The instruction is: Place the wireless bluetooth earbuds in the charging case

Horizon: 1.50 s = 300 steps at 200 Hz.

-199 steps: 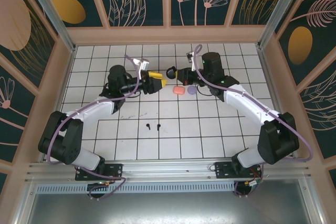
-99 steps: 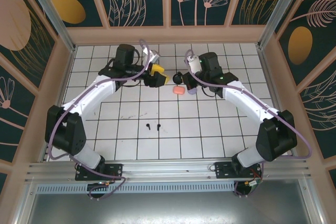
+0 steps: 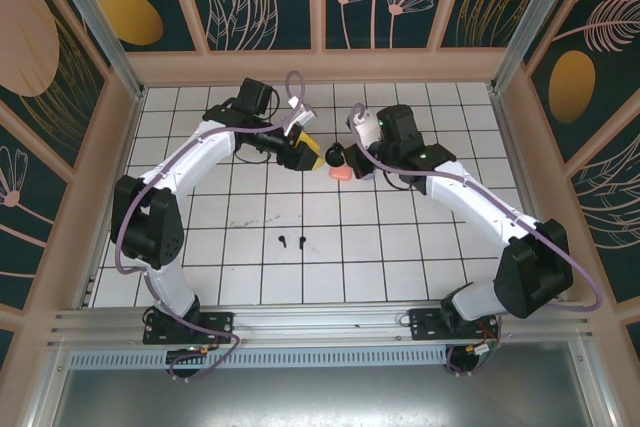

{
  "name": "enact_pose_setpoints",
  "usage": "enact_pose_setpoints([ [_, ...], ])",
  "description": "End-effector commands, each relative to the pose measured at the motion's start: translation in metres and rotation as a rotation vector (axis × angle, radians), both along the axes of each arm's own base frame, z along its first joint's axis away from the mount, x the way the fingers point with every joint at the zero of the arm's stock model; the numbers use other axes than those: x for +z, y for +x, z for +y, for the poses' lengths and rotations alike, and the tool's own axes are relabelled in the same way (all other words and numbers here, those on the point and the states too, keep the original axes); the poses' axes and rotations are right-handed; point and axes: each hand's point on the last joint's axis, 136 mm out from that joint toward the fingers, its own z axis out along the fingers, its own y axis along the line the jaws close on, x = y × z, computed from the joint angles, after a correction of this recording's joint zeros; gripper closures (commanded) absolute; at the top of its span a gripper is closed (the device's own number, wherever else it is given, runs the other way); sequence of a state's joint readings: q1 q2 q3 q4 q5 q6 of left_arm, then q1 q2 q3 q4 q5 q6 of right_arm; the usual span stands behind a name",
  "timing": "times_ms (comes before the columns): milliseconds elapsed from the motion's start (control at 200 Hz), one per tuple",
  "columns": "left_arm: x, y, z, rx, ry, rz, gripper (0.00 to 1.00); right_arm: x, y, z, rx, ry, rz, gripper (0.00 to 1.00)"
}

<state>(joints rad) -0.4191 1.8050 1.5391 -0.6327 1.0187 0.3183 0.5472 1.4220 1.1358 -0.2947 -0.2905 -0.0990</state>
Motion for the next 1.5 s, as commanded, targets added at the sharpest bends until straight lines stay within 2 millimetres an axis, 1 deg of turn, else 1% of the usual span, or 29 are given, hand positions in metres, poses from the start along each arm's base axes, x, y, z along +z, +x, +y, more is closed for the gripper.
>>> enact_pose_setpoints([
  [0,0.008,-0.008,-0.001,-0.057,-0.045,0.023,0.35,0.017,-0.007,0.016,0.061,0.041,-0.038,1.00],
  [110,0.011,-0.011,-0.003,-0.073,-0.070,0.033,0.36,0.017,-0.008,0.025,0.078,0.033,-0.038,1.00],
  [295,0.006,-0.014,-0.004,-0.079,-0.068,0.045,0.39,0.015,-0.008,0.036,0.098,0.025,-0.034,1.00],
  [475,0.004,-0.014,-0.004,-0.083,-0.069,0.050,0.44,0.015,-0.007,0.041,0.103,0.024,-0.031,1.00],
  [545,0.004,-0.014,-0.004,-0.084,-0.070,0.051,0.44,0.016,-0.008,0.042,0.106,0.026,-0.034,1.00],
  [716,-0.004,-0.012,-0.005,-0.079,-0.054,0.062,0.44,0.018,-0.008,0.045,0.111,0.030,-0.035,1.00],
  [846,-0.005,-0.010,-0.005,-0.080,-0.057,0.058,0.47,0.018,-0.008,0.047,0.114,0.028,-0.033,1.00],
  [1046,-0.005,-0.010,-0.005,-0.080,-0.058,0.054,0.61,0.017,-0.008,0.049,0.112,0.022,-0.033,1.00],
  [1101,-0.006,-0.010,-0.005,-0.080,-0.058,0.054,0.63,0.018,-0.006,0.049,0.109,0.022,-0.034,1.00],
  [1221,-0.006,-0.011,-0.005,-0.083,-0.062,0.055,0.76,0.019,-0.005,0.049,0.098,0.023,-0.039,1.00],
  [1326,-0.006,-0.011,-0.006,-0.084,-0.067,0.054,0.85,0.023,0.000,0.047,0.072,0.027,-0.049,1.00],
  [1396,-0.006,-0.010,-0.006,-0.078,-0.069,0.051,0.90,0.028,0.002,0.045,0.054,0.032,-0.055,0.90],
  [1461,-0.007,-0.009,-0.005,-0.069,-0.069,0.040,0.93,0.033,0.002,0.043,0.042,0.038,-0.057,0.78],
  [1496,-0.007,-0.007,-0.005,-0.058,-0.068,0.031,0.96,0.036,0.002,0.040,0.036,0.043,-0.059,0.73],
])
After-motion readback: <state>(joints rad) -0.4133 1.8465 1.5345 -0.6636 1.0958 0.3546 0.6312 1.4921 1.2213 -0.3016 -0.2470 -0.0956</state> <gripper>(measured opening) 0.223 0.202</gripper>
